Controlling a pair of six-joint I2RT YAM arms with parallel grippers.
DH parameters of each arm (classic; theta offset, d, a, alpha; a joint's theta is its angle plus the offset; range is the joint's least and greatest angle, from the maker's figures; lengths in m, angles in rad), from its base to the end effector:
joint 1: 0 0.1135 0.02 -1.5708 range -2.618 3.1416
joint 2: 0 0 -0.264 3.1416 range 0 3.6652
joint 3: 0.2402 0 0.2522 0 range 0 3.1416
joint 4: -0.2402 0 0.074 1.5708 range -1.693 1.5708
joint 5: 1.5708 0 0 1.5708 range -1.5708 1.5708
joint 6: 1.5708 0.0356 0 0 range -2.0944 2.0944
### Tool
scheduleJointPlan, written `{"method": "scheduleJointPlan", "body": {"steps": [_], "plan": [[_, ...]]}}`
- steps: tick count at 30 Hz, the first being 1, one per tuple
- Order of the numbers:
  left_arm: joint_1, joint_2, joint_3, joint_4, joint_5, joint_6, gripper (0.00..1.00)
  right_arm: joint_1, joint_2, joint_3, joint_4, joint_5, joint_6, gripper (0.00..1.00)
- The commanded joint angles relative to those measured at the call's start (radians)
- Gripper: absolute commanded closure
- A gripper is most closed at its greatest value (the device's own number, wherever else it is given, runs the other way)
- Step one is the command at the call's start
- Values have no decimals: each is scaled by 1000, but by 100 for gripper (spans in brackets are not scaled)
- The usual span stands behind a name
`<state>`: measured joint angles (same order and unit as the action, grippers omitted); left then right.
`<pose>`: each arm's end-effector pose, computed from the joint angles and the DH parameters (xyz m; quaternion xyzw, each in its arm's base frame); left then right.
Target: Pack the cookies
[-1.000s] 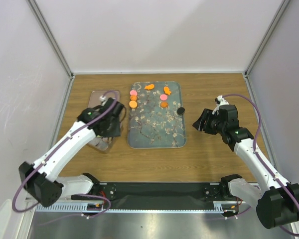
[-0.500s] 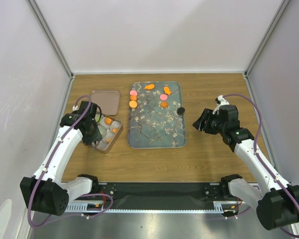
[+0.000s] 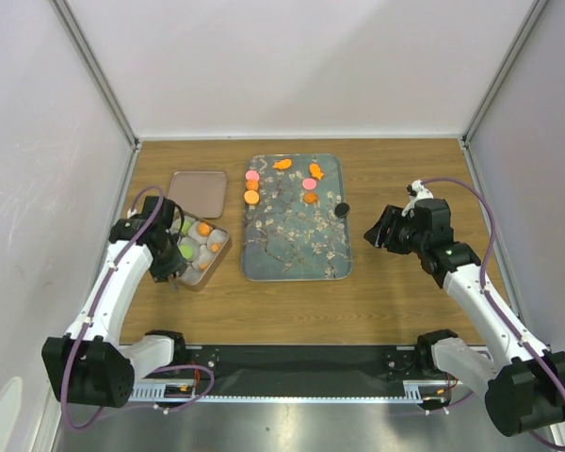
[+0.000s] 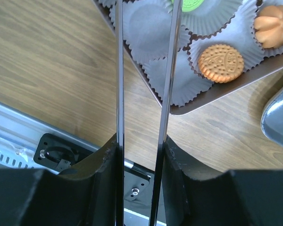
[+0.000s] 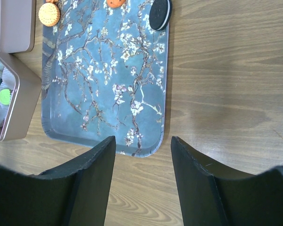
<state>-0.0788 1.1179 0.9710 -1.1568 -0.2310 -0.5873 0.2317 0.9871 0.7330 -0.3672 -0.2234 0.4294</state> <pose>0.1843 -0.0064 0.2696 -0.2625 0.9490 0.0647 0.1623 0.2075 0.0571 0.2670 0.0365 0.8846 0.2412 0.3975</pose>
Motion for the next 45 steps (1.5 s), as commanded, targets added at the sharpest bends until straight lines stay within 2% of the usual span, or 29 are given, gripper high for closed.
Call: {"method": "scheduleJointPlan", "body": {"steps": [1,19,27,40,45], "plan": [[25,-32,-9,-10,-11,-37,61,4,-19,-4,36,-5,2,44],[27,-86,-22,-46,19,-66,61,3,-16,-4,36,-4,2,44],[27,-109,-23,-52,-11,-86,55,4,-19,-6,37,-5,2,44],[27,-95,-38,-29,-24,-105,54,4,-18,-6,36,-5,0,44],[27,-98,-37,-40,-48,-118,48,4,-18,-6,36,-4,2,44]]}}
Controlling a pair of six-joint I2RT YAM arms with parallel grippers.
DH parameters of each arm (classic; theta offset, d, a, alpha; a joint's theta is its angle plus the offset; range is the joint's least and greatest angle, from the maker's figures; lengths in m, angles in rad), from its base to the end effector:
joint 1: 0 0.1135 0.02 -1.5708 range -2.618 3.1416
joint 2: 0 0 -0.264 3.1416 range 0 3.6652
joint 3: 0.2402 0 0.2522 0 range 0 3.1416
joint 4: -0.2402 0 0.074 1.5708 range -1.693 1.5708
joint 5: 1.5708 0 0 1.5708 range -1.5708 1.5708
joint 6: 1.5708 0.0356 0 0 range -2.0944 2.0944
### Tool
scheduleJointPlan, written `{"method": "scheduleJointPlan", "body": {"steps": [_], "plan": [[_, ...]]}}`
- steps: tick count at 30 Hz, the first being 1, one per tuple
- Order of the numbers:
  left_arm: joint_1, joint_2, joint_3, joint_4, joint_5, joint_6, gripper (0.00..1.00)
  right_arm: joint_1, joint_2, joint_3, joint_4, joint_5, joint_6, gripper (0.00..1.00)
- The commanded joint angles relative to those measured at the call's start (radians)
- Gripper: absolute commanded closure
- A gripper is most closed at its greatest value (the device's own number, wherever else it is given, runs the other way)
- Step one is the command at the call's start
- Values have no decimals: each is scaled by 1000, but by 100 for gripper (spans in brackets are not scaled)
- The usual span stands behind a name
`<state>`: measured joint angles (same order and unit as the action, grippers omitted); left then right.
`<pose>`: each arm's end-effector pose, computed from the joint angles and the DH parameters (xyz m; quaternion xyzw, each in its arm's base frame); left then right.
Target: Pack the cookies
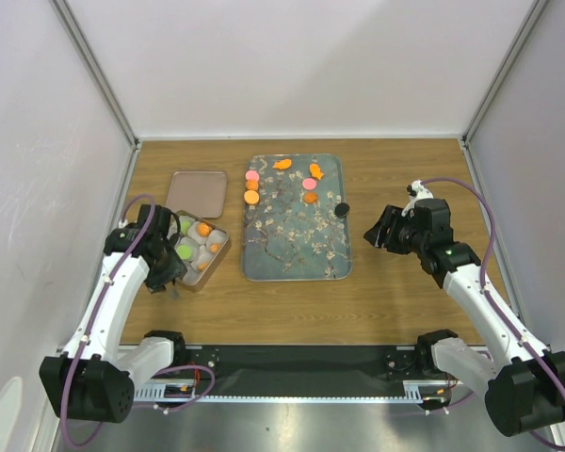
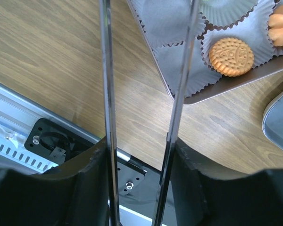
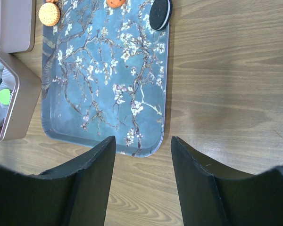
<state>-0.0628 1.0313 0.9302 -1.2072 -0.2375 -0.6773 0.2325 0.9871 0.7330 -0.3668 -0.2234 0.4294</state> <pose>0.1625 -0.0018 0.2701 -0.3125 0.9336 0.0625 0.1636 0.2075 0.0572 0.2670 0.0361 0.8845 0.2414 0.3976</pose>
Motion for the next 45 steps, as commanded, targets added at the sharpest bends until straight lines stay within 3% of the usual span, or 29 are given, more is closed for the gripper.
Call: {"method": "scheduleJointPlan", "body": {"steps": [1,14,18,26,29,39,45], "plan": [[11,-11,4,12,-45,-30,47,5,-19,-6,35,-4,3,43],[8,-51,90,66,33,57,46,5,-19,-4,37,-5,2,44],[-57,-34,169,71,4,73,46,5,-15,-6,37,-4,2,43],[-402,263,384,81,-152,77,45,5,-5,-4,37,2,2,43],[-468,401,501,113,-158,106,45,5,-7,-4,37,7,-1,43],[-526,803,779,133,-154,219,43,5,2,-1,34,19,-3,43],[-528,877,815,129,-171,232,44,7,2,-1,34,21,-3,44]]}}
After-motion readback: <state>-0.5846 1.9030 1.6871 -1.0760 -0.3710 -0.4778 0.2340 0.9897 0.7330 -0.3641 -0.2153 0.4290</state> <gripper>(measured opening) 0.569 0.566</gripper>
